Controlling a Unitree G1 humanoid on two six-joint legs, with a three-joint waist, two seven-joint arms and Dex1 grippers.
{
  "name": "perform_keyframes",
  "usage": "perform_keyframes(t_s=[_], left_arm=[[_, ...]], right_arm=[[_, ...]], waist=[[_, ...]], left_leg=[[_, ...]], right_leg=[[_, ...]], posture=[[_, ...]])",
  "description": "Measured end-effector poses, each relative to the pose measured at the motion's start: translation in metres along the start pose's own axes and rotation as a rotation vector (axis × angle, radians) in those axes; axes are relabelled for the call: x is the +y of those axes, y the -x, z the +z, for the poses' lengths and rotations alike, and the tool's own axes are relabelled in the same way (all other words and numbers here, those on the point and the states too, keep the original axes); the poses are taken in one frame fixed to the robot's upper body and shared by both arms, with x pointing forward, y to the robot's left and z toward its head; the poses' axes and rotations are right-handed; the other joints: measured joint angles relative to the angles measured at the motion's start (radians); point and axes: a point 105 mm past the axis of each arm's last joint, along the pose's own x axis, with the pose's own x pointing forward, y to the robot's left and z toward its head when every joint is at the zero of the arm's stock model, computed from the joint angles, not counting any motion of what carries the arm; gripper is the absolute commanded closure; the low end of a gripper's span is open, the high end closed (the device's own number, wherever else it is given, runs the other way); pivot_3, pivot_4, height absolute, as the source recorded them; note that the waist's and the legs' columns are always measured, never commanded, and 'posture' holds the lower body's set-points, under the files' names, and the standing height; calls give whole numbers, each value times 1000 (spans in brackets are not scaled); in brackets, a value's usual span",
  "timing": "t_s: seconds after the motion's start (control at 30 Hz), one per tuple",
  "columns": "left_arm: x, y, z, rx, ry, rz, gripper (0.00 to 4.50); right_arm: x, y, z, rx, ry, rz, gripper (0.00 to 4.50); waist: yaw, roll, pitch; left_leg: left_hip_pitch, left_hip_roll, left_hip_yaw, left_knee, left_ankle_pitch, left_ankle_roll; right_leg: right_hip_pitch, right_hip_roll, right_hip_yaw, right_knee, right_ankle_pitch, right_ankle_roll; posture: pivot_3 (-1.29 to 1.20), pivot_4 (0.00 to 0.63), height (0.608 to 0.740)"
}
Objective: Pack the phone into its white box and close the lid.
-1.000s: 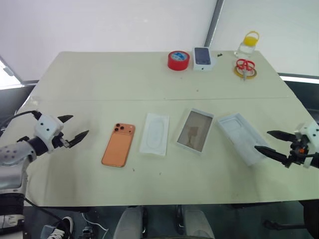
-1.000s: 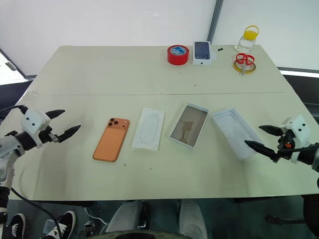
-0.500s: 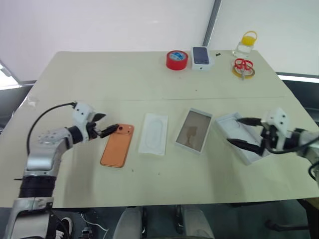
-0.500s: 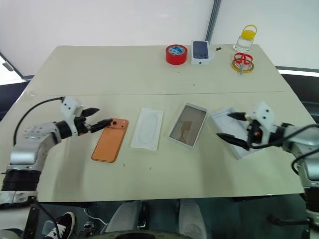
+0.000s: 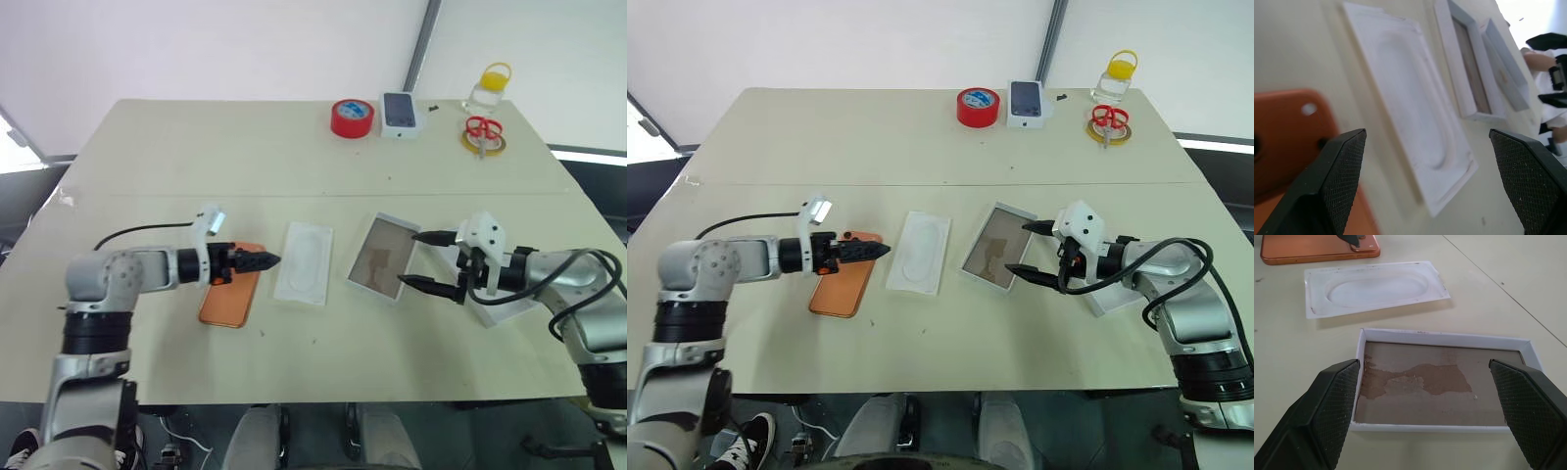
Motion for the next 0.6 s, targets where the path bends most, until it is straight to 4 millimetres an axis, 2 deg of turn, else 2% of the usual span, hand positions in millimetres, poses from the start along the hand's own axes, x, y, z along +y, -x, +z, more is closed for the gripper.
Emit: perform_keyframes(t_s=[0.1,0.3,0.4,0.6], left_arm=[[2,-13,-12,54,40,19,283],[3,-22,-7,57,84,33,283],[3,-27,-6,55,94,40,1055],[11,-35,-18,68,130,86,4153]], right_arm=[[-2,0,0,-8,12,-21,85],[-3,1,-2,-10,22,-47,85],[-2,1,-6,2,19,-55,23],[-1,2,-8,9,24,-67,23]], waist=[[-4,0,0],[2,0,0],[2,0,0],[1,0,0]], left_leg=[[0,0,0,0,0,0],[2,0,0,0,0,-1],[2,-1,0,0,0,-1],[2,-1,0,0,0,-1]], right_leg=[[0,0,0,0,0,0],[1,0,0,0,-1,-1],[2,-1,0,0,-1,-2],[2,-1,0,0,-1,-1]], posture=[[0,150,740],[0,150,740],[0,150,740],[0,150,740]])
